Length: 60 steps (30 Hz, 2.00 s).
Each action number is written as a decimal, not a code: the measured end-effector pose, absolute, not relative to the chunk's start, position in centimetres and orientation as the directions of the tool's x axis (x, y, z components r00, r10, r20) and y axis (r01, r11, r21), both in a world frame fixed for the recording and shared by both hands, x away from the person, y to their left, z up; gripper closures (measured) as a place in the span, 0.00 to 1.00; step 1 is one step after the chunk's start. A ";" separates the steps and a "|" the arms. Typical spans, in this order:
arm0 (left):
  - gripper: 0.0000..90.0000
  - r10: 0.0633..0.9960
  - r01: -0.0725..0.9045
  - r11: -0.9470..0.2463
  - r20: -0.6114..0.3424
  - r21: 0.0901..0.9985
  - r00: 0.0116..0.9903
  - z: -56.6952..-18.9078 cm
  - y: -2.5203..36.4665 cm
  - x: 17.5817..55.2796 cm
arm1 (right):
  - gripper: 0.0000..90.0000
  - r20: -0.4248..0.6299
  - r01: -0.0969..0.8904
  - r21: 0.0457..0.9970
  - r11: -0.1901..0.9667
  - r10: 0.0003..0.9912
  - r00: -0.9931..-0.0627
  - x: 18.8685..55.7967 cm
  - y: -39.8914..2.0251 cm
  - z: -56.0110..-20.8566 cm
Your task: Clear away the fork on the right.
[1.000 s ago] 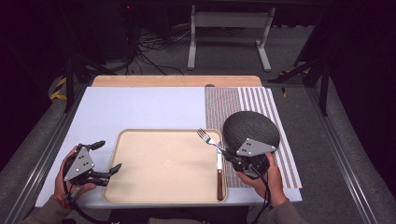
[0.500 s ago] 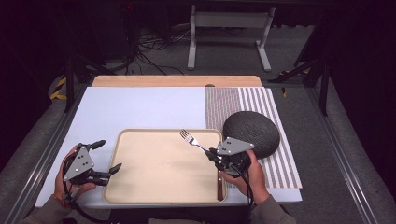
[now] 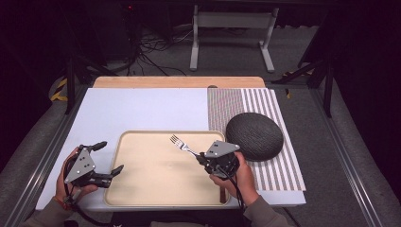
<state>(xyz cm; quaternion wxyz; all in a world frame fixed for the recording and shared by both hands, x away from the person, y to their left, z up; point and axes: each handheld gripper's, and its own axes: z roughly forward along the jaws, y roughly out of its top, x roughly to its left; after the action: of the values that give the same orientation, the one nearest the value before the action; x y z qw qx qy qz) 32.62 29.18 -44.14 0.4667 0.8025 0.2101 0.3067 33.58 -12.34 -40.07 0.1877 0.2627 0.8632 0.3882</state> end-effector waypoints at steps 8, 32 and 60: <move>0.07 0.622 0.048 -0.471 0.293 0.881 0.726 -44.0 29.4 32.5 | 0.86 -0.120 0.312 0.741 0.595 0.574 -0.810 33.7 -10.5 -41.1; 0.07 0.621 0.047 -0.476 0.298 0.878 0.725 -44.1 29.1 32.8 | 0.86 -0.105 0.333 0.647 0.686 0.512 -0.852 32.7 -8.6 -44.5; 0.07 0.612 0.057 -0.483 0.291 0.874 0.735 -44.3 29.0 33.1 | 0.99 -0.160 0.216 0.687 0.694 0.435 -0.886 31.9 -8.4 -43.6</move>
<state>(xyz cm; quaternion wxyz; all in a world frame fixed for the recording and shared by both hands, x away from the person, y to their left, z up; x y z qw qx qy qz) 33.12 29.03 -44.30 0.4643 0.8075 0.2073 0.2991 31.87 -8.42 -43.59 0.1570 0.1794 0.9067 0.3478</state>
